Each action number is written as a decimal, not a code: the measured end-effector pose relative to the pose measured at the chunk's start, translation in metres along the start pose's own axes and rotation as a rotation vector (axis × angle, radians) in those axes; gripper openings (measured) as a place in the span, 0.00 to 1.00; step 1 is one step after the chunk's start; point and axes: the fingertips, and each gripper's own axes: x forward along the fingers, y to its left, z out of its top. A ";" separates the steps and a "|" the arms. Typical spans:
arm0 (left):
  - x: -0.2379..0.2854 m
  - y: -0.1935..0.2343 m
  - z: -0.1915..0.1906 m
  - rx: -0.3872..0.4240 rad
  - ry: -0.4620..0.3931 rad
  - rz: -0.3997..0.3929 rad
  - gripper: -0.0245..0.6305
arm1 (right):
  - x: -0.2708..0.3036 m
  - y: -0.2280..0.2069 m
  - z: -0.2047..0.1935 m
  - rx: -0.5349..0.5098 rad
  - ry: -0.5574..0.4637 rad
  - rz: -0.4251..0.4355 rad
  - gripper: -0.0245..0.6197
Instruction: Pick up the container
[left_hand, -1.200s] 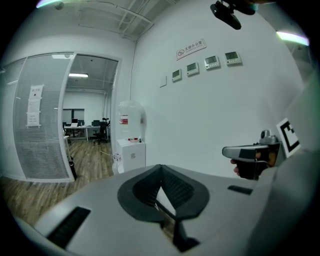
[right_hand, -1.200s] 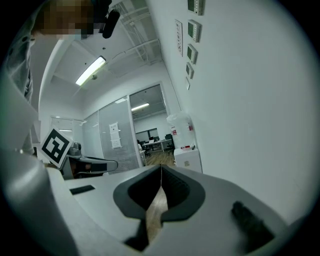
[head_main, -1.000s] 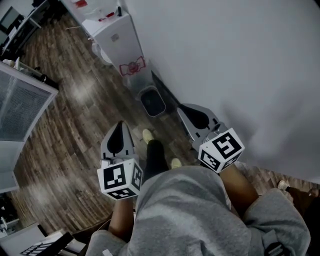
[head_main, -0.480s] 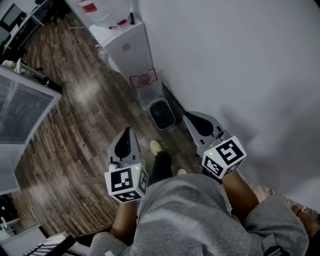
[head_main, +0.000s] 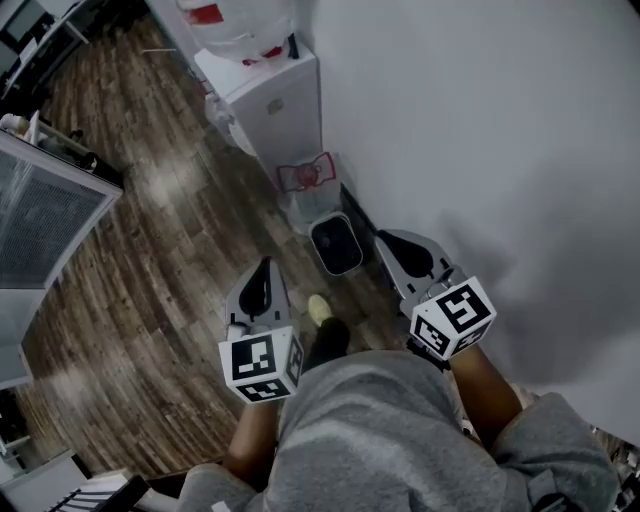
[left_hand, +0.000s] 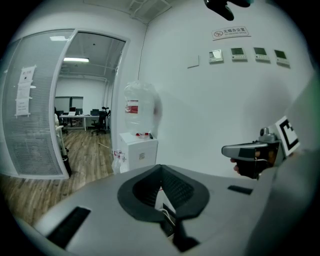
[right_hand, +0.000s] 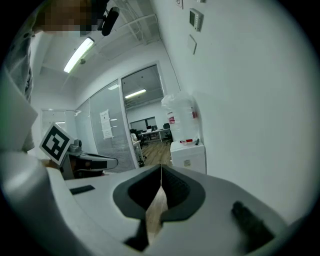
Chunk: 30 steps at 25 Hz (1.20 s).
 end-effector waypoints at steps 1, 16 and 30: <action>0.005 0.008 0.001 -0.004 0.001 -0.001 0.06 | 0.009 0.001 0.002 -0.006 0.006 -0.001 0.08; 0.072 0.065 -0.016 -0.031 0.047 -0.021 0.06 | 0.100 0.000 -0.005 -0.073 0.092 -0.007 0.08; 0.162 0.065 -0.081 -0.061 0.206 -0.017 0.06 | 0.160 -0.050 -0.071 0.036 0.208 0.042 0.08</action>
